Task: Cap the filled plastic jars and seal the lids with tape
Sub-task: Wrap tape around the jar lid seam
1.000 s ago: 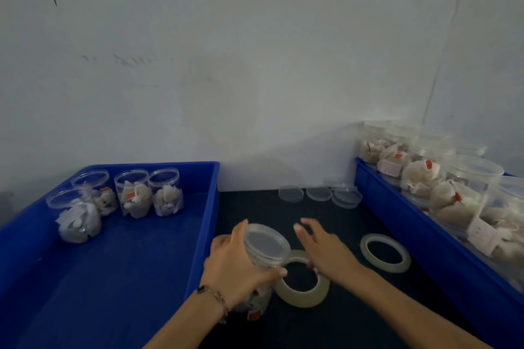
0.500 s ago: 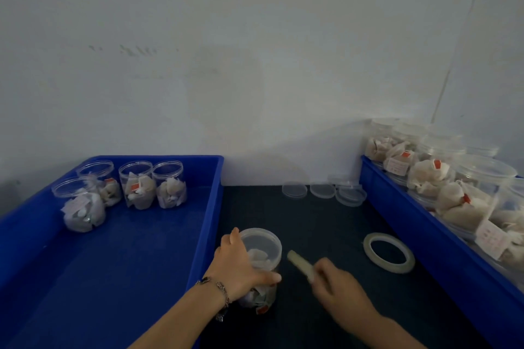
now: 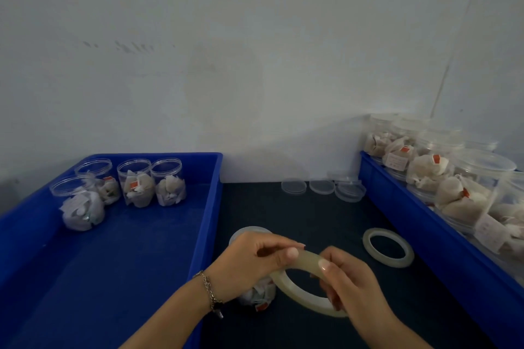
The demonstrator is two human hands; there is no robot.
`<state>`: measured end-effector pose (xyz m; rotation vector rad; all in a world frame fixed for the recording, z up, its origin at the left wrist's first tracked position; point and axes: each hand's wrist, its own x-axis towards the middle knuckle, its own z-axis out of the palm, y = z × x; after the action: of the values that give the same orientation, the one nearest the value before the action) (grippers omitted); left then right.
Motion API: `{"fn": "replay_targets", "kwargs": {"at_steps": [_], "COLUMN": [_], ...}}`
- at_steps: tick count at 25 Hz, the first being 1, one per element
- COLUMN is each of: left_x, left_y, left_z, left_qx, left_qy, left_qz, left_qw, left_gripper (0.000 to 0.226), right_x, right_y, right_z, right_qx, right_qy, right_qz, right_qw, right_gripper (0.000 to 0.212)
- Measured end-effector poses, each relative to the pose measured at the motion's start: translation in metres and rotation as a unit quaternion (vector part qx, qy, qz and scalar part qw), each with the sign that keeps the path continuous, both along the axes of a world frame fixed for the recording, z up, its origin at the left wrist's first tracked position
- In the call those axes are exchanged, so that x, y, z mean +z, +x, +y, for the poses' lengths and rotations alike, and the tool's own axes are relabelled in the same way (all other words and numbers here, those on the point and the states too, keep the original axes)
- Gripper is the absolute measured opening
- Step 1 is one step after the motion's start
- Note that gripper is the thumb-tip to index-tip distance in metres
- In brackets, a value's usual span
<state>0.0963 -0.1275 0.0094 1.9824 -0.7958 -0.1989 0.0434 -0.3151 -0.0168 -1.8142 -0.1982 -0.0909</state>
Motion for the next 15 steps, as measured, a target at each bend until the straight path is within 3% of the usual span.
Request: {"fn": "replay_targets", "kwargs": {"at_steps": [4, 8, 12, 15], "left_x": [0.0, 0.006, 0.008, 0.011], "left_y": [-0.001, 0.004, 0.009, 0.005], "left_z": [0.001, 0.01, 0.018, 0.016], "left_qx": [-0.022, 0.009, 0.045, 0.037], "left_qy": [-0.001, -0.027, -0.039, -0.045], "left_qz": [0.005, -0.006, -0.004, -0.017], "left_qw": [1.0, 1.0, 0.998, 0.998], "left_gripper": [0.015, 0.023, 0.016, 0.03], "right_x": [0.003, 0.01, 0.017, 0.02], "right_y": [-0.001, -0.001, -0.001, -0.004], "right_z": [0.003, -0.002, -0.009, -0.012], "right_qx": [0.011, -0.014, -0.026, -0.021], "right_qy": [-0.017, 0.021, 0.077, 0.094], "right_qz": [-0.002, 0.011, 0.001, -0.008], "right_qw": [1.0, 1.0, 0.997, 0.995], "right_gripper": [0.024, 0.029, 0.032, 0.035]}}
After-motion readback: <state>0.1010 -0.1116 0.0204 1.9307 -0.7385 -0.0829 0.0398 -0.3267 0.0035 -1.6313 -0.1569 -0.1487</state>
